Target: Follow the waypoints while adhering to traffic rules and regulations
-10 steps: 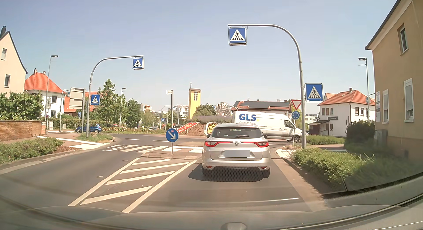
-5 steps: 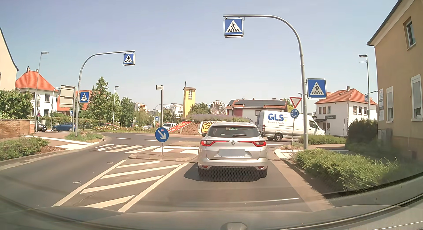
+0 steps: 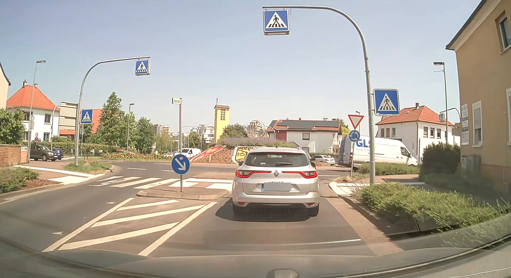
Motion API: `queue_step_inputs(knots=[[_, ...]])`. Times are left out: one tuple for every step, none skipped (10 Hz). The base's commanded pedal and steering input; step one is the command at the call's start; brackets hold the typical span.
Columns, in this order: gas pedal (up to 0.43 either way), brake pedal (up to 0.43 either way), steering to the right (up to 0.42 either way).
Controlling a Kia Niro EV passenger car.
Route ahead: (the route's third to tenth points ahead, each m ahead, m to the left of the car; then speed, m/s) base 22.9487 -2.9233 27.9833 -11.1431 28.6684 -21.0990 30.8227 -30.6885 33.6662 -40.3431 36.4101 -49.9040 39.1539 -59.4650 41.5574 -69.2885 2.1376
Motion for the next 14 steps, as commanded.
queue_step_inputs(knots=[[0.000, 0.037, 0.083], [0.000, 0.067, 0.082], [0.000, 0.116, 0.079], [0.000, 0.146, 0.074], [0.000, 0.165, 0.069], [0.000, 0.171, 0.064], [0.000, 0.171, 0.062], [0.000, 0.171, 0.062], [0.000, 0.165, 0.062], [0.000, 0.140, 0.061], [0.000, 0.030, 0.059], [0.000, 0.018, 0.054], [0.000, 0.018, 0.051], [0.000, 0.030, 0.045]])
